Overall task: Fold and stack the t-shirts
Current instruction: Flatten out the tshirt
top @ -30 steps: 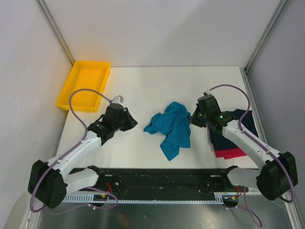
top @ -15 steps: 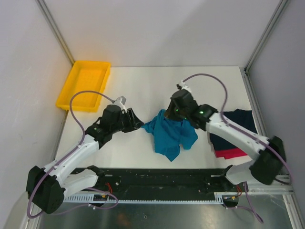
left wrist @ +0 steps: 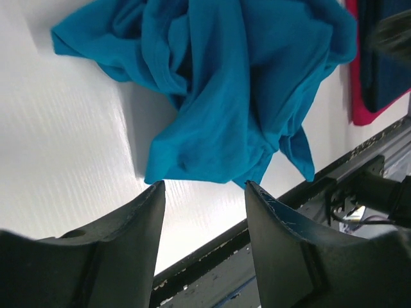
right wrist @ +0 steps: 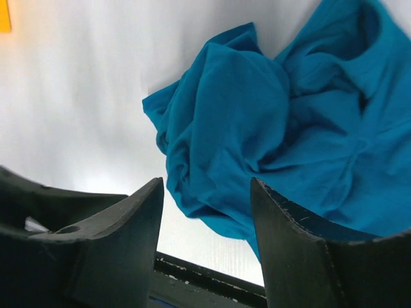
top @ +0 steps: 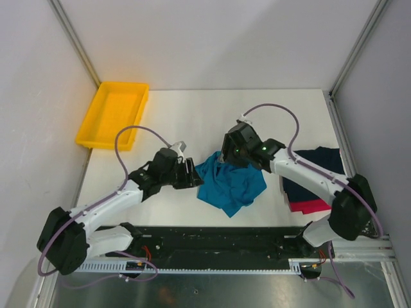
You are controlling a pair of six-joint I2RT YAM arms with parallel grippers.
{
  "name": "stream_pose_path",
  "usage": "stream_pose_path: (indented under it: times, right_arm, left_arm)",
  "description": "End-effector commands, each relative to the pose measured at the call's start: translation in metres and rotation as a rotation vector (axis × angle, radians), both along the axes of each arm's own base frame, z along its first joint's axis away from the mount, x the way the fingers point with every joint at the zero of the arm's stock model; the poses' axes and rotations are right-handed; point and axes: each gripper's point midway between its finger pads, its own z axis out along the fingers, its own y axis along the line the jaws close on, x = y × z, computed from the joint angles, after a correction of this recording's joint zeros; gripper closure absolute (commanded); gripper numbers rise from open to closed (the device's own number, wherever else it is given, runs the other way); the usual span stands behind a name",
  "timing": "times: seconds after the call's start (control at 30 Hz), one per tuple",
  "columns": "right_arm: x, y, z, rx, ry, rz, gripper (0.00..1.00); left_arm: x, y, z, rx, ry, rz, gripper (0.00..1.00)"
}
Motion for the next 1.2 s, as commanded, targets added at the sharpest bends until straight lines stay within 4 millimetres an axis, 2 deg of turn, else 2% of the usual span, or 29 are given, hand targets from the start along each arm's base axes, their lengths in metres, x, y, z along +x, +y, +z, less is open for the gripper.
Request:
stream_pose_path:
  times: [0.0, 0.07, 0.2, 0.37, 0.57, 0.67, 0.77, 0.87, 0.97, 1.07, 1.17]
  right_arm:
    - [-0.009, -0.04, 0.035, -0.015, -0.074, -0.069, 0.38]
    - [-0.021, -0.053, 0.031, -0.016, -0.066, -0.08, 0.4]
    - [-0.06, -0.07, 0.009, -0.02, -0.031, -0.063, 0.41]
    - [-0.102, -0.066, -0.022, -0.03, 0.01, 0.005, 0.41]
    - [-0.121, -0.059, -0.054, -0.139, 0.023, 0.06, 0.37]
    - [-0.123, -0.052, -0.07, -0.177, 0.038, 0.082, 0.37]
    - [-0.12, -0.052, -0.082, -0.214, 0.045, 0.073, 0.39]
    - [-0.114, -0.057, -0.089, -0.241, 0.048, 0.047, 0.47]
    - [-0.107, -0.07, -0.09, -0.267, 0.053, -0.002, 0.69]
    - [-0.097, -0.088, -0.08, -0.273, 0.037, -0.068, 0.9]
    - [-0.084, -0.11, -0.063, -0.261, 0.008, -0.144, 0.99]
  left_arm:
    - [-0.008, -0.02, -0.002, 0.009, -0.011, -0.088, 0.42]
    - [-0.01, -0.027, -0.006, 0.024, -0.005, -0.108, 0.42]
    - [-0.015, -0.038, -0.015, 0.047, 0.018, -0.129, 0.42]
    - [-0.019, -0.053, -0.031, 0.078, 0.052, -0.16, 0.38]
    - [-0.024, -0.073, -0.039, 0.096, 0.07, -0.192, 0.37]
    - [-0.022, -0.078, -0.044, 0.112, 0.075, -0.182, 0.37]
    - [-0.017, -0.076, -0.049, 0.137, 0.074, -0.145, 0.42]
    - [-0.008, -0.071, -0.053, 0.164, 0.061, -0.091, 0.53]
    - [0.001, -0.061, -0.052, 0.181, 0.047, -0.03, 0.75]
    - [0.013, -0.042, -0.045, 0.195, 0.028, 0.047, 0.94]
    - [0.031, -0.014, -0.03, 0.2, -0.005, 0.136, 0.99]
